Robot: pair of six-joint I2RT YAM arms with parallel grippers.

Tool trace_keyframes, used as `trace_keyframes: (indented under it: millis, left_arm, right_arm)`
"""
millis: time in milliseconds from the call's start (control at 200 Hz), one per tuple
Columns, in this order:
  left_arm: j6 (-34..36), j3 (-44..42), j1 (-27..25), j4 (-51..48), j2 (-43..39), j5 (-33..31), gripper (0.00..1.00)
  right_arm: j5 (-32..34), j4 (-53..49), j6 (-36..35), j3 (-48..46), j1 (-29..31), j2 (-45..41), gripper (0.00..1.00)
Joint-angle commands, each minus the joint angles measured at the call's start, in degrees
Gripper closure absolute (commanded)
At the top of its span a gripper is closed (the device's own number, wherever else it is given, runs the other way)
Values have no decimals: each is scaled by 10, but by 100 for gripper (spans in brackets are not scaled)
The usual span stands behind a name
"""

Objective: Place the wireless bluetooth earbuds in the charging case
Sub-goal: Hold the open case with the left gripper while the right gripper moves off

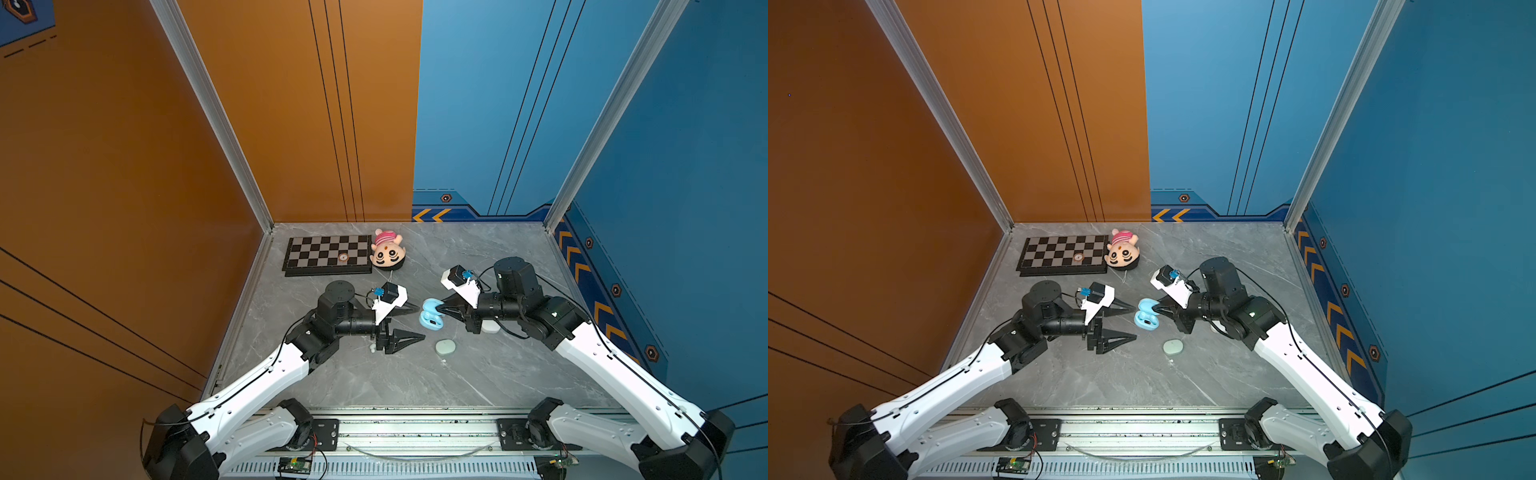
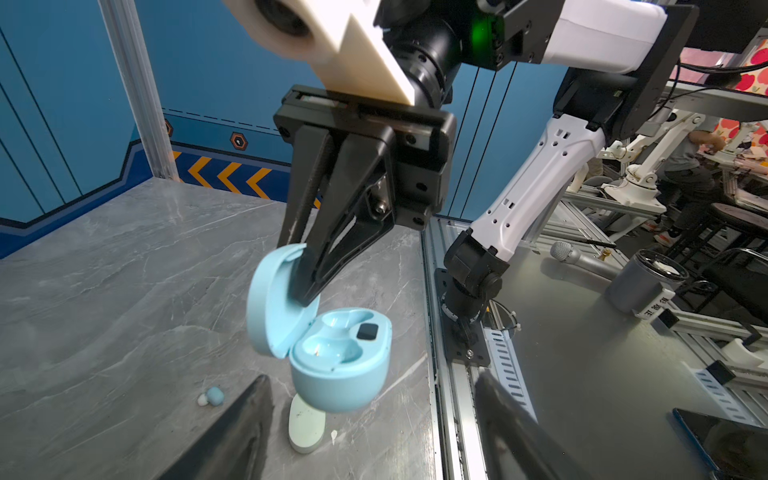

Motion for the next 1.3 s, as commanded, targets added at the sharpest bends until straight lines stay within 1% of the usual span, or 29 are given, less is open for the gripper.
trace_keyframes:
  millis: [0, 110, 150, 405, 526, 656, 901, 916, 1006, 1141, 1226, 1291]
  left_arm:
    - [81, 47, 3, -107, -10, -57, 23]
    - [115, 87, -1, -160, 10, -89, 29]
    - [118, 96, -3, -165, 18, -101, 32]
    - [132, 139, -29, -173, 69, -123, 49]
    - [133, 153, -40, -173, 87, -130, 60]
    - [128, 155, -46, -173, 97, -129, 77]
    - [110, 155, -49, -174, 94, -131, 98]
    - [109, 154, -49, -174, 94, -132, 100]
    - [105, 150, -48, -174, 90, -138, 100]
    - [80, 130, -38, -159, 77, -154, 100]
    - [55, 106, -25, -129, 63, -174, 100]
    - [35, 83, -13, -103, 50, -191, 100]
  right_arm:
    - [36, -18, -22, 16, 14, -8, 95]
    - [46, -18, -26, 18, 26, -8, 96]
    - [50, -18, -27, 20, 30, -6, 95]
    - [71, -14, -26, 18, 55, -8, 96]
    - [75, -13, -24, 16, 58, -10, 96]
    - [80, -12, -23, 10, 58, -15, 96]
    - [84, -1, -17, 6, 58, -19, 94]
    - [84, -1, -16, 6, 58, -19, 93]
    - [85, 3, -15, 6, 58, -19, 86]
    - [99, 19, 7, 6, 58, -32, 68]
    - [114, 39, 56, 2, 56, -49, 54]
    - [135, 49, 109, 2, 51, -62, 46]
